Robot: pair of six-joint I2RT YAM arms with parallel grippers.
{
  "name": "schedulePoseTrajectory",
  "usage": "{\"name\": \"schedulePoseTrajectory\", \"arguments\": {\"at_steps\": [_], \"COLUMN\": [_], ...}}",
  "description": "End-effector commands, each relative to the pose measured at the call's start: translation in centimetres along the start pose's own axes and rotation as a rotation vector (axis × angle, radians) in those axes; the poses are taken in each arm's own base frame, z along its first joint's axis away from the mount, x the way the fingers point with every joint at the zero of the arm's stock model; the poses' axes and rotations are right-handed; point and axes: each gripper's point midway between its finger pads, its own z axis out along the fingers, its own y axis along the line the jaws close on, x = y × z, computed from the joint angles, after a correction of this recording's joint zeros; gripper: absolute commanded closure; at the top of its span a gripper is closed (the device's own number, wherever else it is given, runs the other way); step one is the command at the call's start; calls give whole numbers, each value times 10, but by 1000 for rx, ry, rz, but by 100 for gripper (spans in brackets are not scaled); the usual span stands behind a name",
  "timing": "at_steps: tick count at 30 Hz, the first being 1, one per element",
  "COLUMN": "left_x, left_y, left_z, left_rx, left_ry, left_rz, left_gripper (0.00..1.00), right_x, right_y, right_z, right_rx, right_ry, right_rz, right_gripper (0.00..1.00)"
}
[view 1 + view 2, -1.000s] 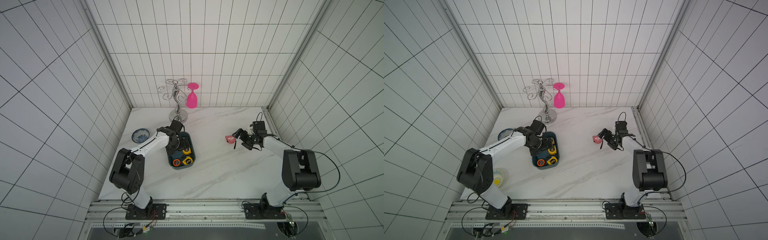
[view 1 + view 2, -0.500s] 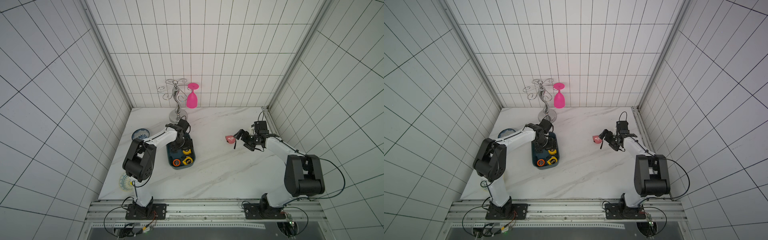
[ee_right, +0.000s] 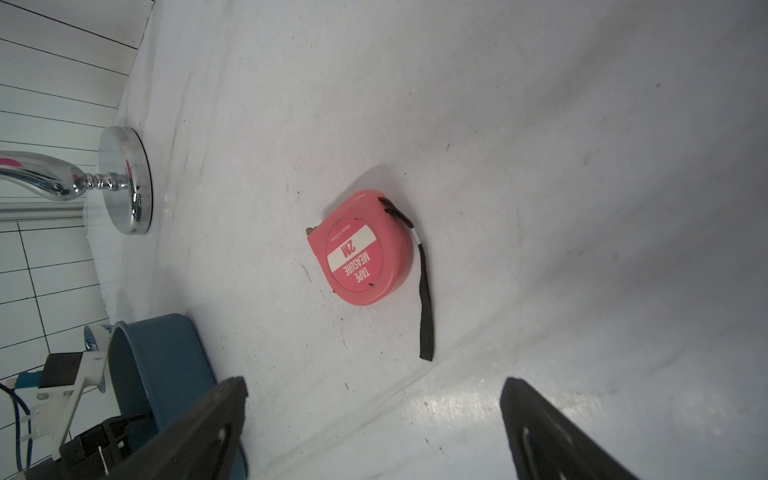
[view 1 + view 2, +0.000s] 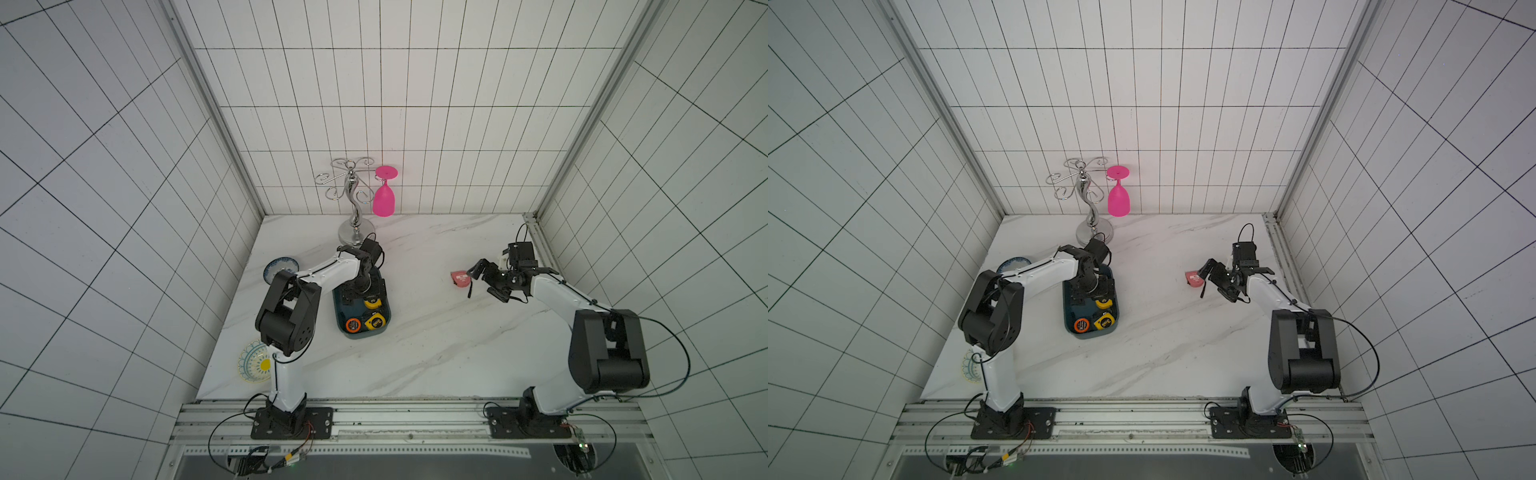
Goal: Take the tape measure out of the storage box
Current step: Pick up the tape measure from the storage box.
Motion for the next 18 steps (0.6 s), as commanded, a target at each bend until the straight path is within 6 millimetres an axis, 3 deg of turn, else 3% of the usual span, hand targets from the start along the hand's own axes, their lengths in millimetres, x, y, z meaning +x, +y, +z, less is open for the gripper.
{"name": "schedulePoseTrajectory", "arguments": {"at_steps": [1, 5, 13, 18], "left_x": [-3, -2, -3, -8], "left_y": [15, 19, -3, 2], "left_z": [2, 0, -2, 1], "left_rx": [-44, -34, 54, 44], "left_ry": [-9, -10, -13, -29], "left_rz": [-25, -46, -129, -177], "left_gripper": [5, 7, 8, 17], "right_x": [-2, -3, -4, -2], "right_y": [-1, -1, 1, -1], "right_z": [-5, -4, -3, -3], "right_rx": [-1, -4, -12, -13], "right_ry": [-2, -2, -3, -1], "right_rz": [-3, -2, -1, 0], "right_gripper": [1, 1, 1, 1]}}
